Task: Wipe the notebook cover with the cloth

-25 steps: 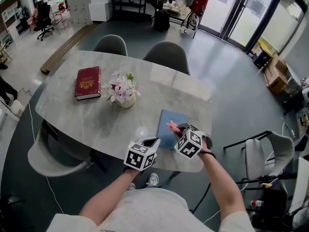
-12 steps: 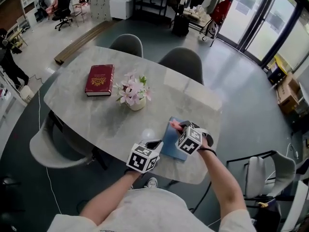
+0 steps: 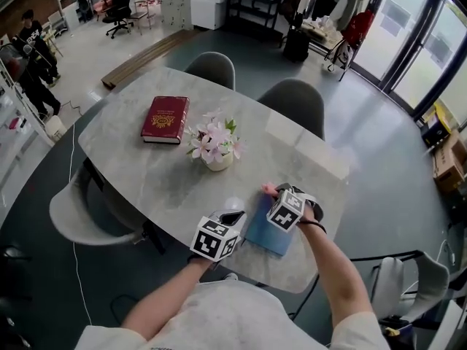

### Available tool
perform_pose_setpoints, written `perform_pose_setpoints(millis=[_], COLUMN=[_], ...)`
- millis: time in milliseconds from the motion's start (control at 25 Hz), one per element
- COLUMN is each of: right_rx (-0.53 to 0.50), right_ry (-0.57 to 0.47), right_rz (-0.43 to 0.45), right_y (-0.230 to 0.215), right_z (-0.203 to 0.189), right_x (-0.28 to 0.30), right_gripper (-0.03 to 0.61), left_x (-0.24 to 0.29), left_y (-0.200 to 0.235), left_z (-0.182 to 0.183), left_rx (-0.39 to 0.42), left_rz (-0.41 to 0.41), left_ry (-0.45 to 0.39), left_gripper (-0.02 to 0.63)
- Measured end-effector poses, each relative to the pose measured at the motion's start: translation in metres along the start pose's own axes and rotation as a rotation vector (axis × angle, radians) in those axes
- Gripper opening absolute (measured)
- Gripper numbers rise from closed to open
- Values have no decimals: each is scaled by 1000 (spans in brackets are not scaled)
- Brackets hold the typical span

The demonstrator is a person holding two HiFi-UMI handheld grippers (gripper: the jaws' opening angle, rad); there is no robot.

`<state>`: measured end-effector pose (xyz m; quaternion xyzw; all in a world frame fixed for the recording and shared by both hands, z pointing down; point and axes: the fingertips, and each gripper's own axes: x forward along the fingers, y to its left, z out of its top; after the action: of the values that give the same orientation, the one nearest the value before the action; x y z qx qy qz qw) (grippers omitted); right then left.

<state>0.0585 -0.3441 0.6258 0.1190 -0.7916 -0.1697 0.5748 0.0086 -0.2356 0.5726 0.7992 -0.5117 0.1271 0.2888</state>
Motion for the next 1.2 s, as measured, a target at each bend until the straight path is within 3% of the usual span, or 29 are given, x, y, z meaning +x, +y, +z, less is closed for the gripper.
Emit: perform_pose_setpoints(millis=[480,1200], right_rx=[-115,-124], right_ry=[2,2], right_rz=[44,85], right_y=[-4,31], right_z=[14,26], right_x=[24,7], right_gripper=[14,14], left_x=[2,-11], left_y=[22,12], left_z=[6,2], left_rx=[-23,2], left_rz=[57,-5], left_ry=[-12,5], left_gripper=[8,8])
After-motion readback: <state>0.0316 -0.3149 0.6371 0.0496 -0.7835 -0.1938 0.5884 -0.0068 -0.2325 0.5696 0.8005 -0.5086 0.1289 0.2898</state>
